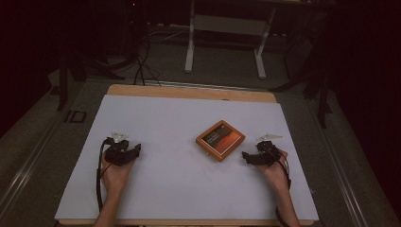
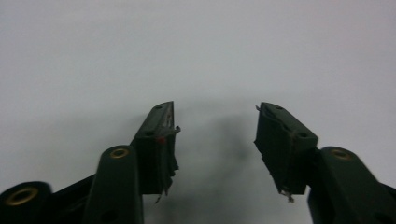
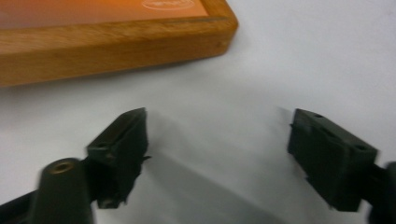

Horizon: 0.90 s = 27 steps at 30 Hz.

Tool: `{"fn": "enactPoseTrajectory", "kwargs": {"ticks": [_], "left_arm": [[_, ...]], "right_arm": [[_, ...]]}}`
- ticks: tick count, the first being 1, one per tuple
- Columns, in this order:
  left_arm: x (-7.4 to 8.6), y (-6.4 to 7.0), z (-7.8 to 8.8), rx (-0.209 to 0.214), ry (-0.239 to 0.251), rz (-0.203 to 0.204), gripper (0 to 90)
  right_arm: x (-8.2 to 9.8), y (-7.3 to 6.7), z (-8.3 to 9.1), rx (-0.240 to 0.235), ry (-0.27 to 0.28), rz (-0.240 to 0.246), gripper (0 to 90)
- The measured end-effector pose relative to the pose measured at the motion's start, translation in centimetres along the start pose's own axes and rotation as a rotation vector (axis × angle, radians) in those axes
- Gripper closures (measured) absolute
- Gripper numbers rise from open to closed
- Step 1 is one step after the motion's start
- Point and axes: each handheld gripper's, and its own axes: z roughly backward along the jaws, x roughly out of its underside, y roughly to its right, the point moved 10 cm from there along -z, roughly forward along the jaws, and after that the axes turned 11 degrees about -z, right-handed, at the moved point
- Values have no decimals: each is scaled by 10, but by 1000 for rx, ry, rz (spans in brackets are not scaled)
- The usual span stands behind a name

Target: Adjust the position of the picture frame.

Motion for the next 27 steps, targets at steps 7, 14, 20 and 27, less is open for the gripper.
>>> {"fn": "enactPoseTrajectory", "kwargs": {"ticks": [7, 14, 20, 27], "left_arm": [[-9, 17, 7, 106, 78, 25, 506], [-13, 29, 13, 161, 83, 12, 517], [-22, 46, 21, 202, 99, -21, 518], [-33, 76, 23, 280, 100, -61, 516]], "right_arm": [[-10, -5, 8, -42, 49, -4, 258], [-16, -7, 14, -76, 84, -26, 337], [-22, -17, 16, -107, 93, 15, 411], [-29, -32, 18, -161, 111, 33, 417]]}}
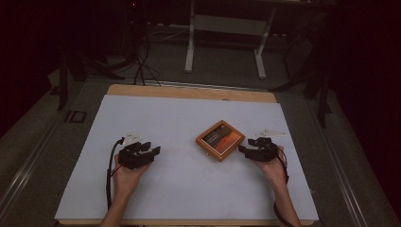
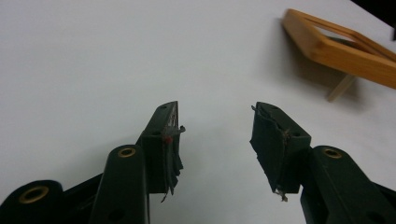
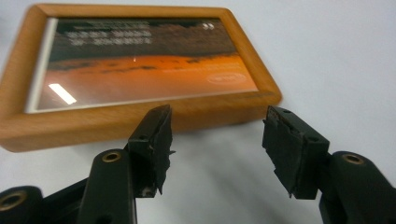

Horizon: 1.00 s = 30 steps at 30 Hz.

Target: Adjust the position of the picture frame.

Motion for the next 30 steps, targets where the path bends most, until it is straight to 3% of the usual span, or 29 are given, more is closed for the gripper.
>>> {"fn": "enactPoseTrajectory", "kwargs": {"ticks": [4, 7, 10, 12, 17, 25, 30], "left_arm": [[-10, 20, -11, 62, -10, -26, 511], [-14, 29, -16, 81, -11, -38, 508], [-20, 45, -26, 152, -28, -33, 484], [-26, 52, -32, 163, -25, -41, 484], [-38, 69, -46, 216, -27, -24, 466], [-44, 87, -72, 289, -43, 44, 443], [-44, 97, -84, 306, -59, 58, 431]], "right_arm": [[-5, -12, 1, -28, 3, 17, 428], [-6, -18, 0, -36, 4, 29, 441], [-9, -25, -1, -48, 0, 41, 460], [-11, -30, -3, -60, 6, 44, 464], [-12, -37, -8, -66, -1, 56, 469], [-9, -42, -12, -83, -7, 51, 487], [-4, -41, -12, -91, -14, 43, 497]]}}
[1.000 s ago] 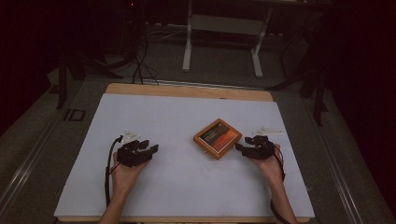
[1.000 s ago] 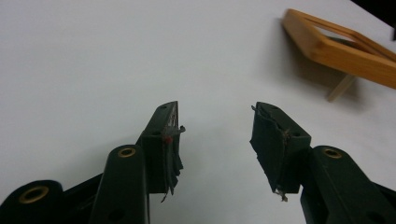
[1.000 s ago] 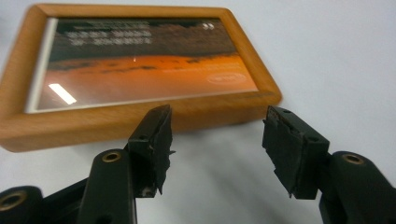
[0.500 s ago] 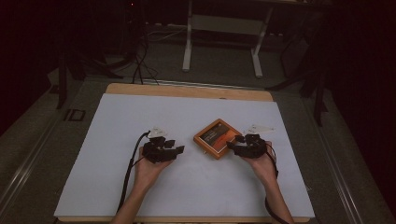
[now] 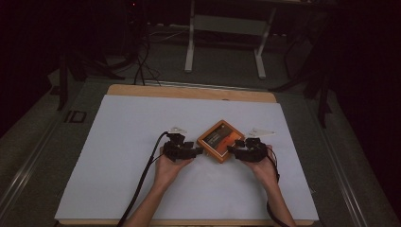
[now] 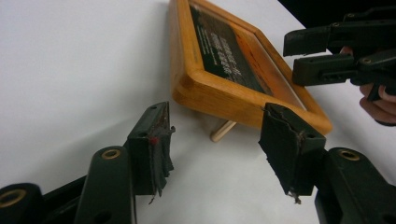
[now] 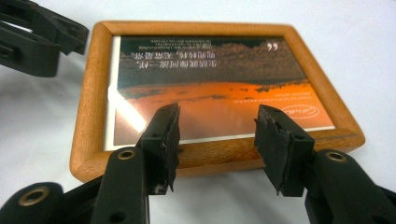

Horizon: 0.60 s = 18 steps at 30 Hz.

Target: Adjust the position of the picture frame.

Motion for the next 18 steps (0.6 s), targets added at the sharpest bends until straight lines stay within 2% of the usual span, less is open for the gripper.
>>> {"fn": "enactPoseTrajectory", "kwargs": {"ticks": [4, 10, 14, 17, 18], "left_arm": [[-1, 5, -8, 28, -2, 26, 418], [-6, 16, -17, 56, 3, 31, 405], [-9, 19, -19, 54, 13, 39, 448], [-11, 22, -21, 42, 11, 17, 519], [-12, 23, -22, 27, 7, 11, 539]], "right_arm": [[8, 1, 0, -3, -10, 0, 497], [13, 3, 1, 6, -26, 16, 499], [17, 5, 1, 15, -37, 21, 503], [21, 7, 1, 23, -51, 23, 505], [23, 8, 0, 27, -58, 28, 504]]}}
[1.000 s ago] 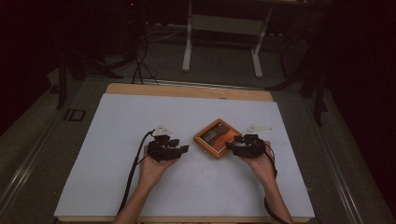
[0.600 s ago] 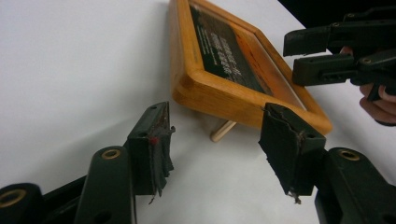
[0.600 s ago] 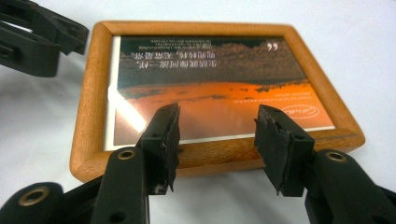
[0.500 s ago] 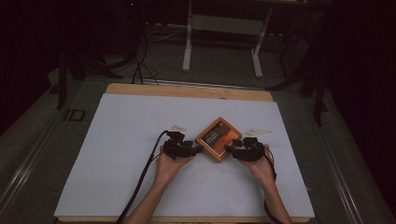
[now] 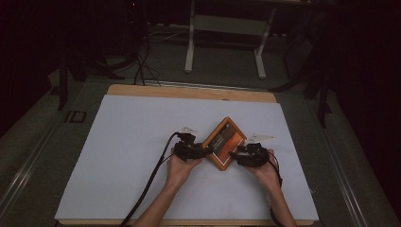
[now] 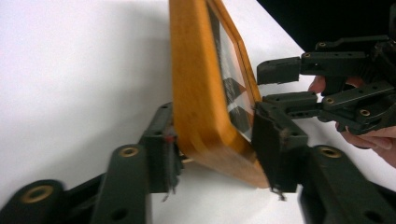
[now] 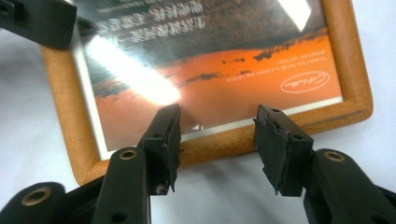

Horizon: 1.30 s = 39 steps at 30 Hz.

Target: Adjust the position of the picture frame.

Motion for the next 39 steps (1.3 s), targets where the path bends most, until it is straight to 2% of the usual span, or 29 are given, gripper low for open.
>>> {"fn": "enactPoseTrajectory", "kwargs": {"ticks": [2, 3, 5, 8, 11, 12, 13, 14, 20, 24, 31, 33, 36, 39], "left_arm": [[0, 0, 0, -7, -2, 1, 545], [-2, 0, 1, -3, 4, 19, 545], [-4, 1, 2, 19, 21, 37, 582], [-8, 5, 3, 31, 32, 24, 611], [-15, 14, 6, 43, 38, -18, 633], [-19, 20, 6, 43, 40, -50, 647], [-19, 20, 6, 43, 40, -50, 651], [-23, 25, 6, 32, 35, -84, 658], [-33, 34, 4, 50, 64, -122, 695], [-38, 36, 4, 43, 67, -147, 699], [-48, 34, 5, 45, 75, -167, 701], [-51, 33, 8, 41, 76, -175, 702], [-54, 30, 16, 36, 70, -218, 703], [-55, 28, 21, 43, 67, -229, 703]], "right_arm": [[1, 1, 0, 6, -3, 1, 505], [1, 2, 0, 1, -3, -3, 506], [2, 2, 1, 2, -6, 1, 506], [1, 2, 2, 1, -4, 7, 505], [-1, 2, 9, -2, 6, 13, 502], [-1, 2, 14, -4, 10, 23, 501], [-1, 2, 14, -4, 10, 23, 501], [-1, 2, 20, -7, 14, 36, 500], [2, 4, 35, -6, 17, 61, 496], [4, 9, 39, 1, 23, 60, 496], [3, 13, 43, 9, 34, 53, 495], [4, 14, 43, 9, 35, 53, 495], [3, 13, 43, 8, 36, 59, 494], [2, 12, 44, 4, 39, 63, 491]]}}
